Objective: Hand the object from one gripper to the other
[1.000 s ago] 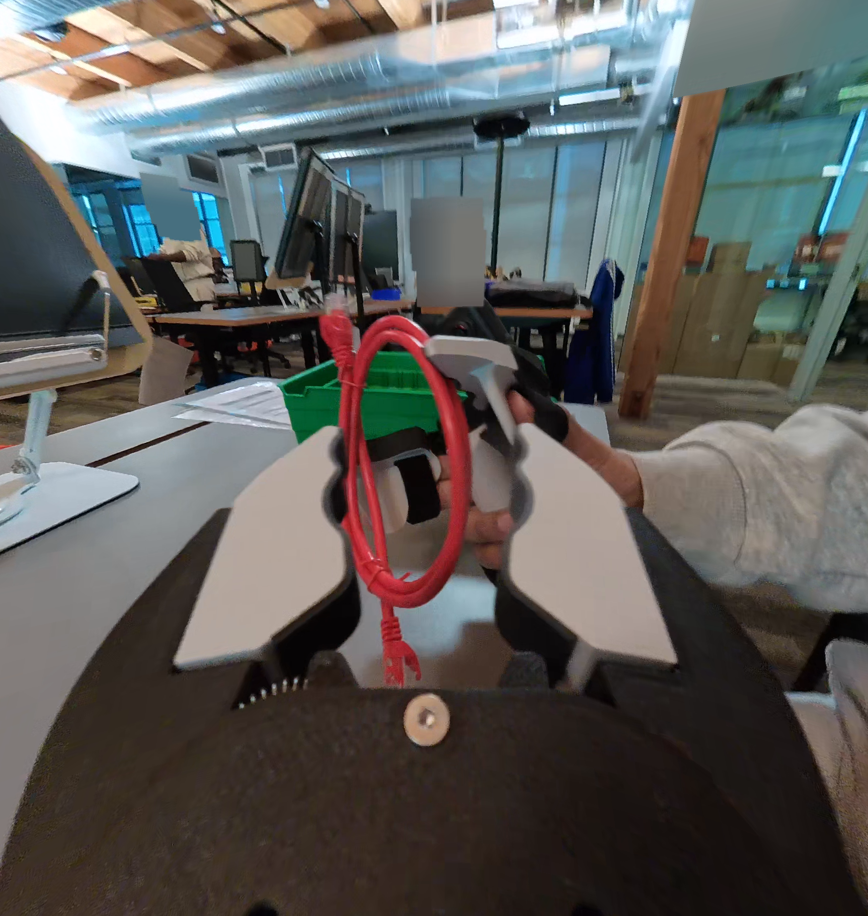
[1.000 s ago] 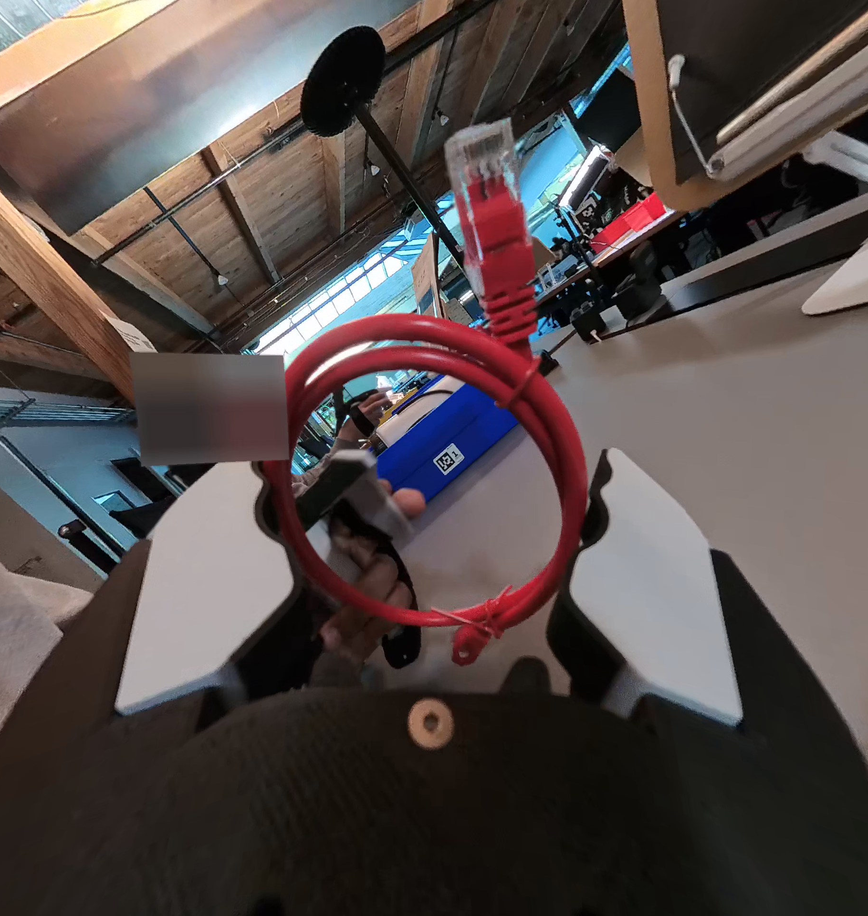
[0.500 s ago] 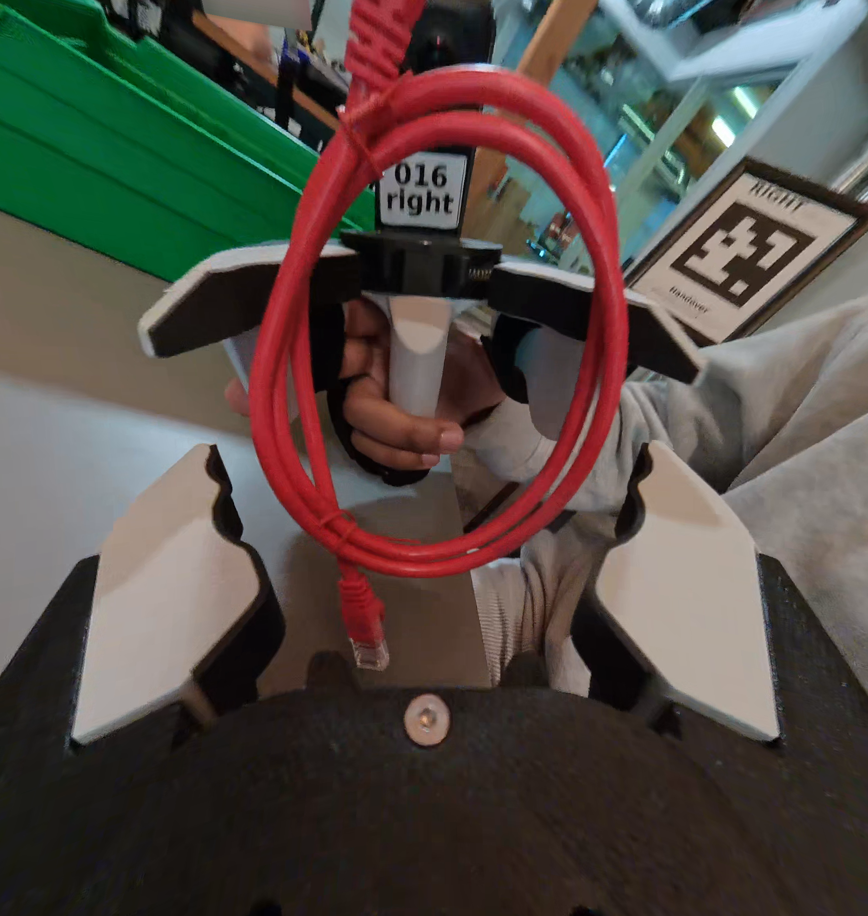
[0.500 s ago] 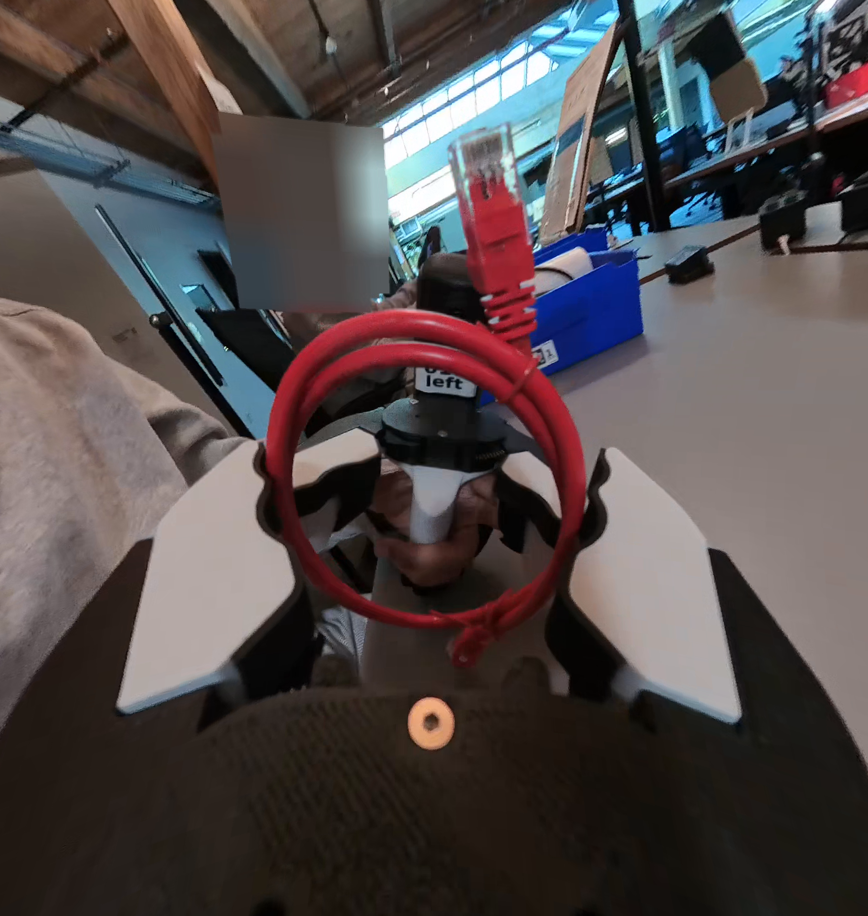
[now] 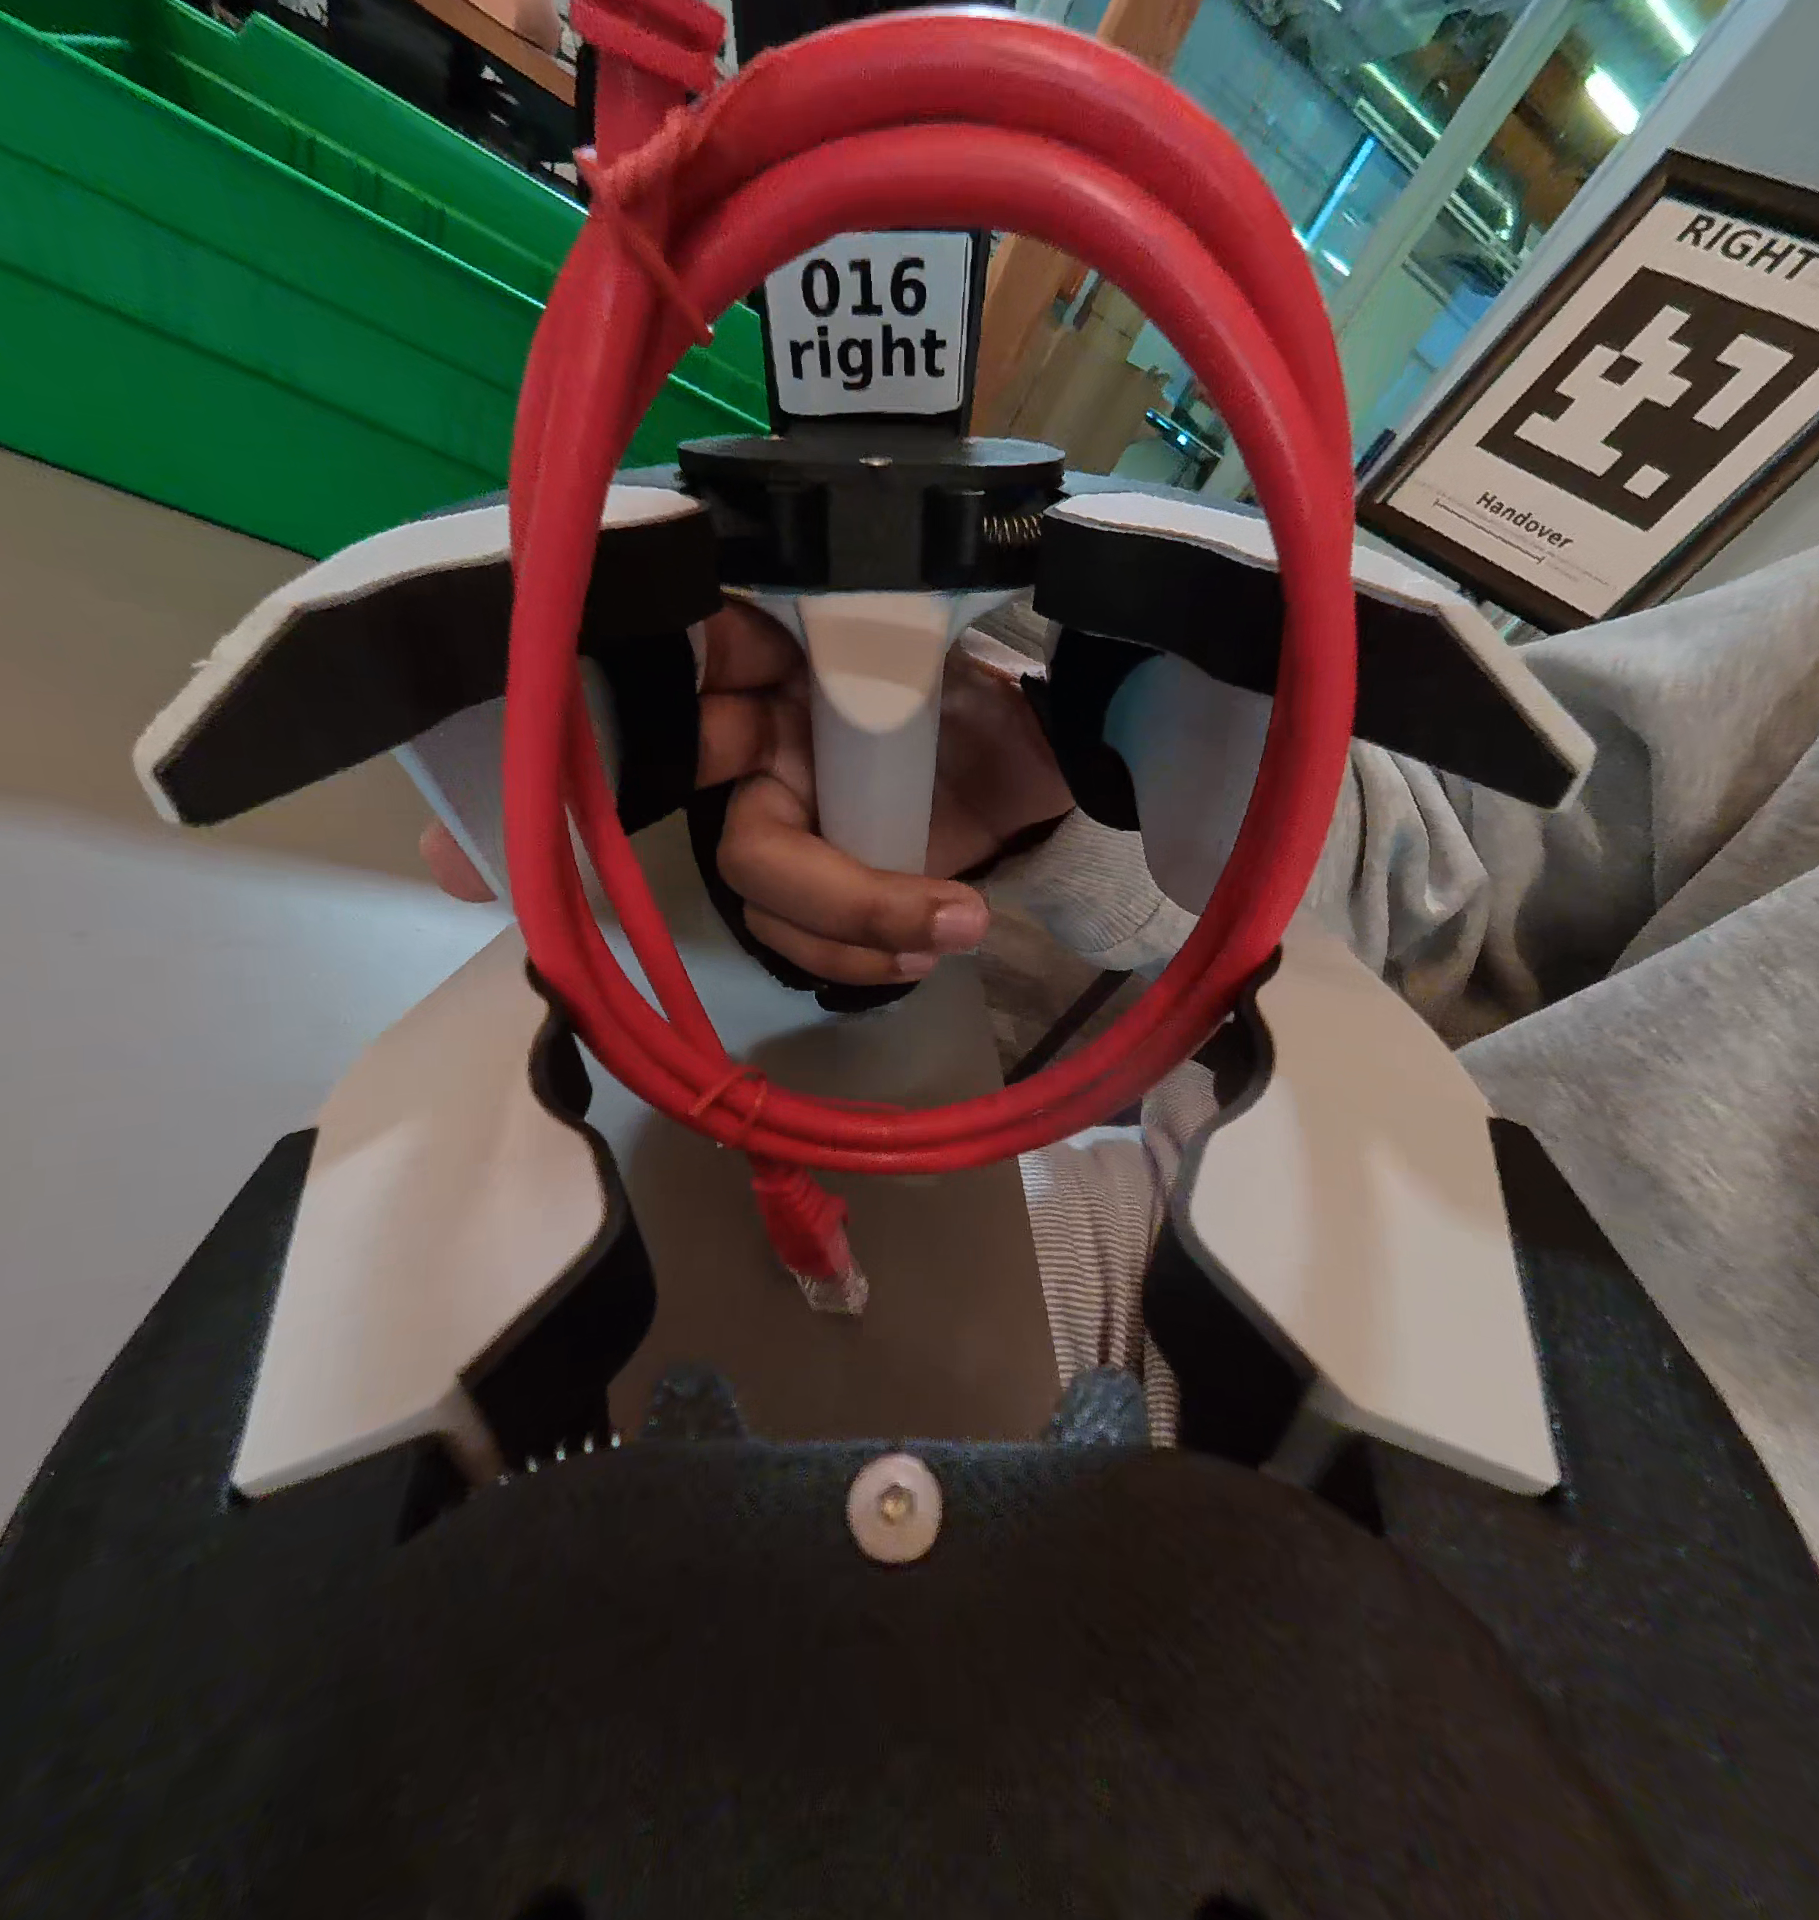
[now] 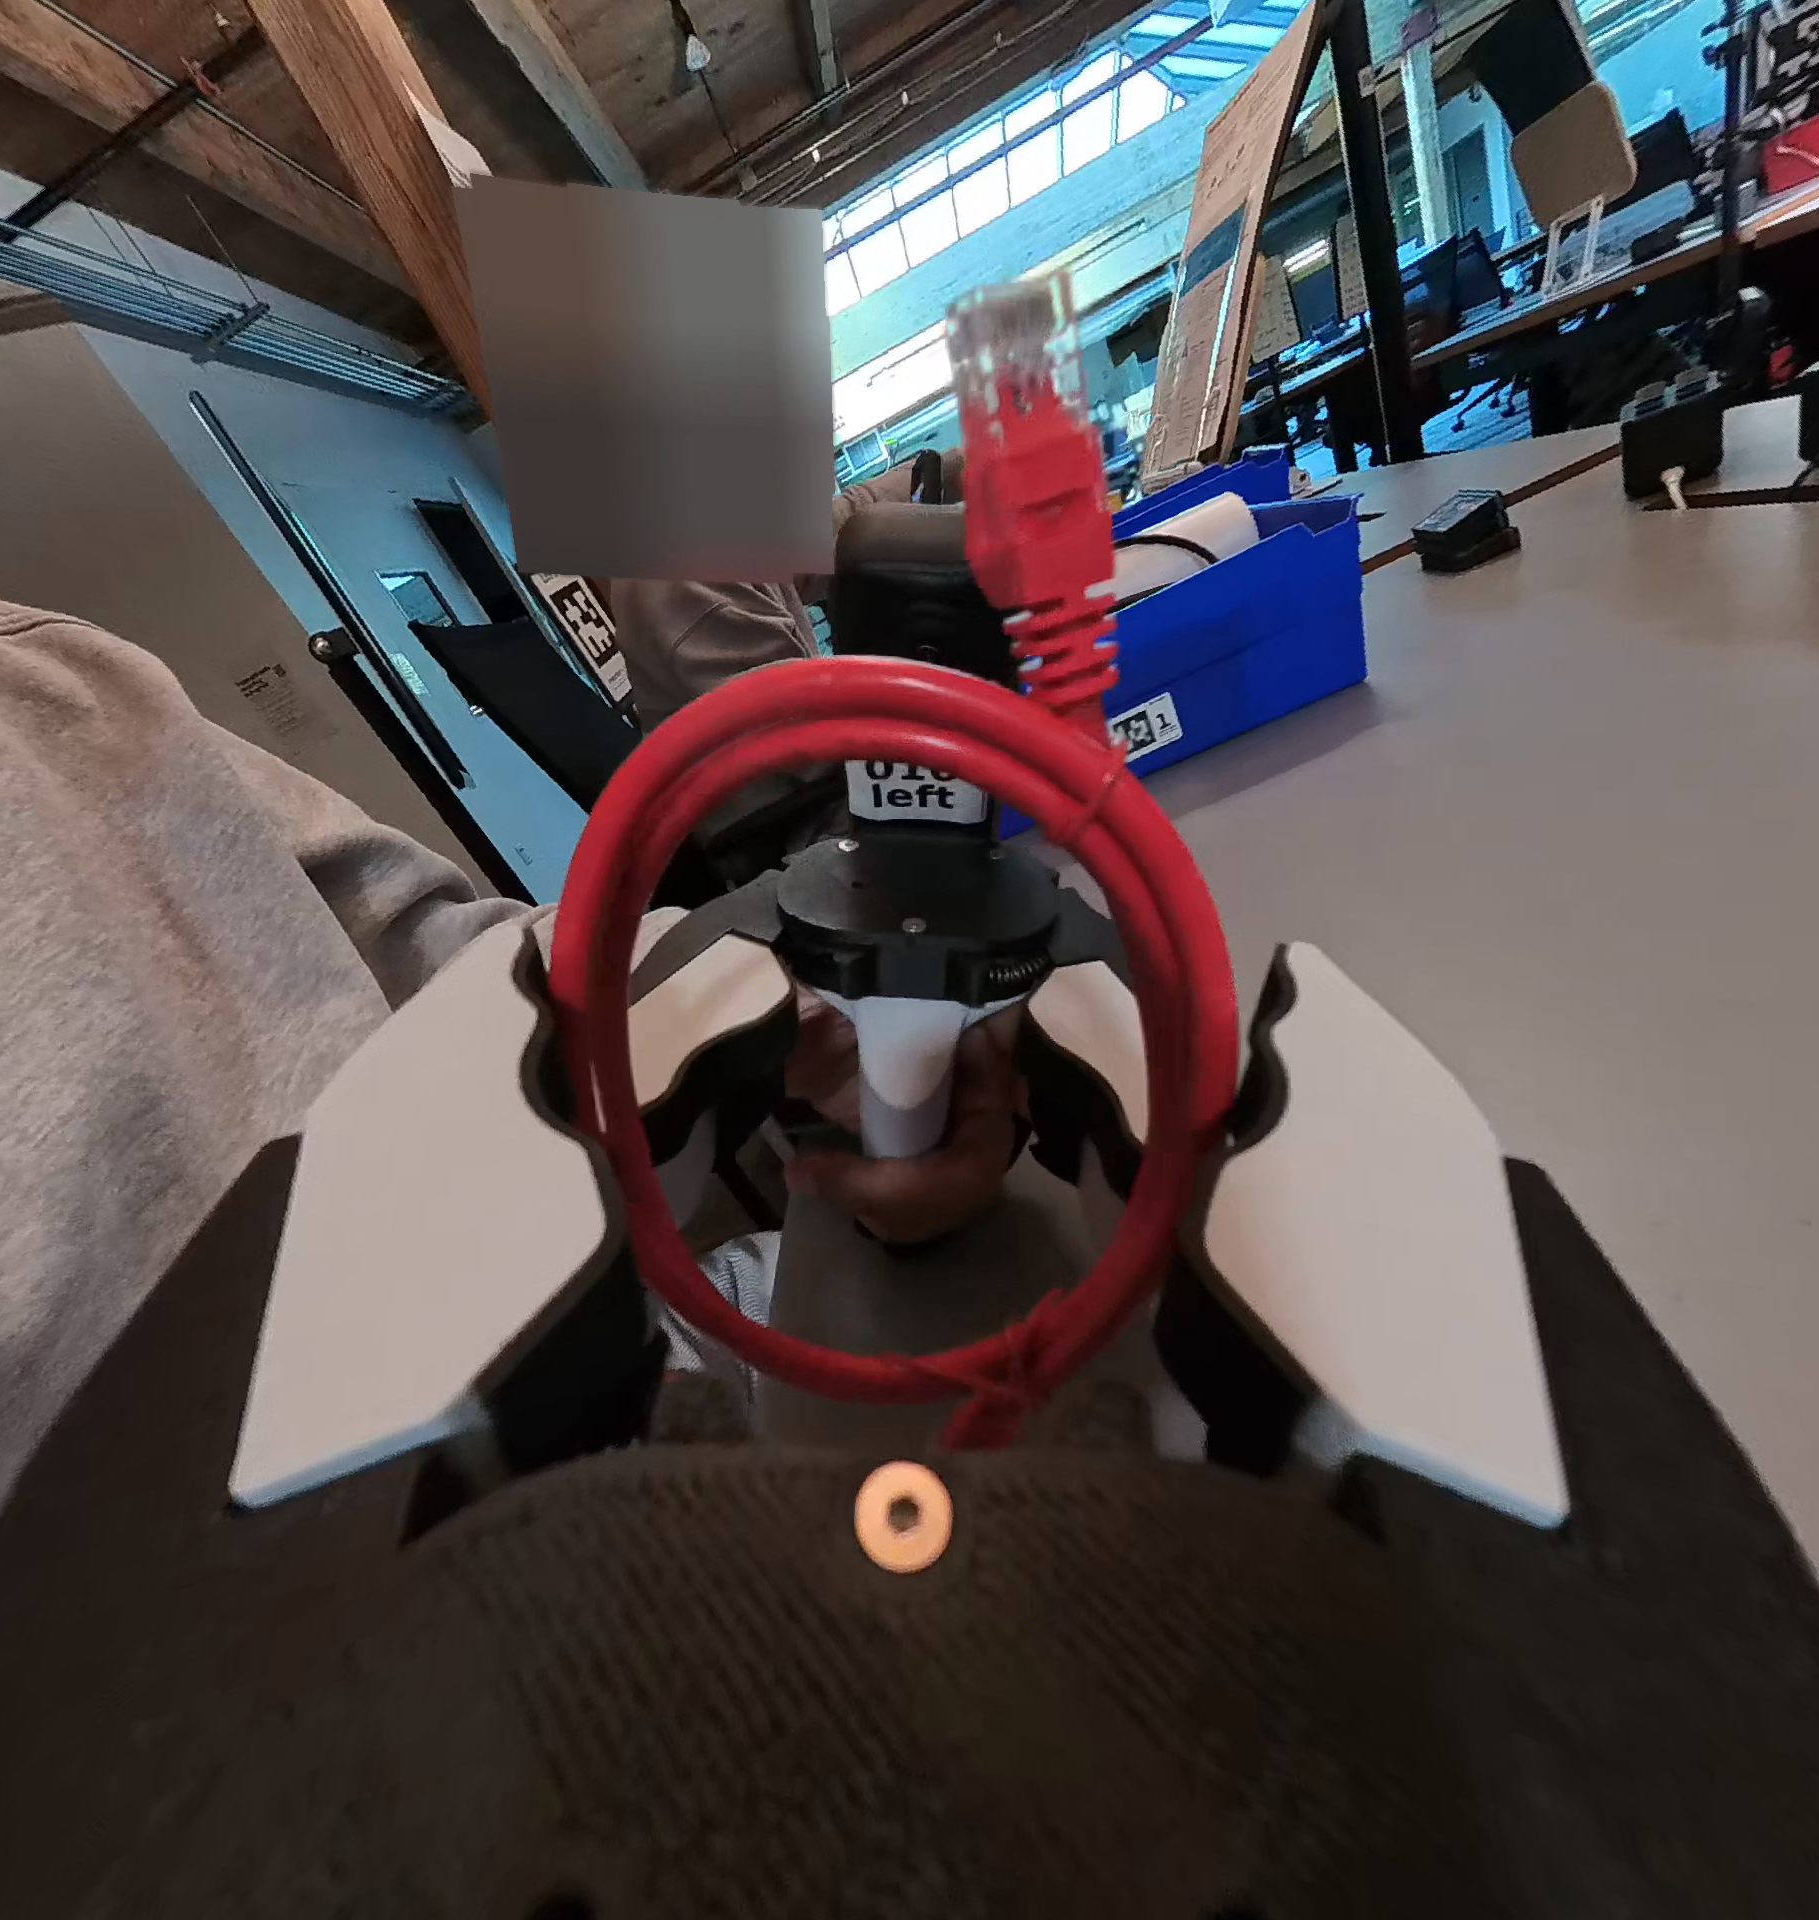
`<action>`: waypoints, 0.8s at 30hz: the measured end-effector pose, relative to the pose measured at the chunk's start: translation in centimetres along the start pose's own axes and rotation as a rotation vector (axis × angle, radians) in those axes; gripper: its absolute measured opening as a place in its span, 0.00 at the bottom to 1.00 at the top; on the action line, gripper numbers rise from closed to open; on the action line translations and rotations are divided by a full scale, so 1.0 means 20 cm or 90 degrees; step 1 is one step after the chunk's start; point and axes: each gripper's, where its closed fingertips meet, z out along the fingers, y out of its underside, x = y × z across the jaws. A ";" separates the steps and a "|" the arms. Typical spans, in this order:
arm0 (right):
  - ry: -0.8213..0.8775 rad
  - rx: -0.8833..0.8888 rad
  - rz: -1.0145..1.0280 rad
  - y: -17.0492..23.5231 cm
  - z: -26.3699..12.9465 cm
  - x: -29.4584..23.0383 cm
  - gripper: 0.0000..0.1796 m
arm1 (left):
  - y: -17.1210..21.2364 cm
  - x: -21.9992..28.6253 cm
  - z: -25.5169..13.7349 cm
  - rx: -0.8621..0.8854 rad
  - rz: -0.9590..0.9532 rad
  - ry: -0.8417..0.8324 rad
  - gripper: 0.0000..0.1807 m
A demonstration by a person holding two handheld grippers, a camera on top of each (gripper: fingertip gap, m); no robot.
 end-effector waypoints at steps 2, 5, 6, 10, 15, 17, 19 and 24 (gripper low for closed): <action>0.009 0.012 0.009 -0.01 0.00 0.02 0.71 | -0.01 -0.01 -0.01 0.008 -0.008 -0.002 0.67; 0.014 0.023 0.019 -0.01 -0.01 0.03 0.72 | -0.02 -0.02 -0.01 0.018 -0.016 0.000 0.65; 0.015 0.025 0.018 -0.01 -0.01 0.03 0.72 | -0.02 -0.02 -0.02 0.019 -0.015 0.000 0.65; 0.030 0.043 0.002 -0.04 -0.03 0.05 0.71 | -0.03 -0.03 -0.02 0.030 -0.030 0.000 0.66; 0.053 0.098 -0.012 -0.12 -0.08 0.07 0.68 | -0.12 -0.06 -0.09 0.112 -0.106 0.033 0.66; 0.073 0.125 -0.027 -0.16 -0.12 0.09 0.67 | -0.16 -0.07 -0.13 0.151 -0.146 0.052 0.66; 0.105 0.134 -0.057 -0.19 -0.14 0.11 0.66 | -0.20 -0.09 -0.17 0.194 -0.187 0.074 0.65; 0.167 0.134 -0.107 -0.20 -0.16 0.15 0.64 | -0.24 -0.22 -0.27 0.250 -0.170 -0.034 0.65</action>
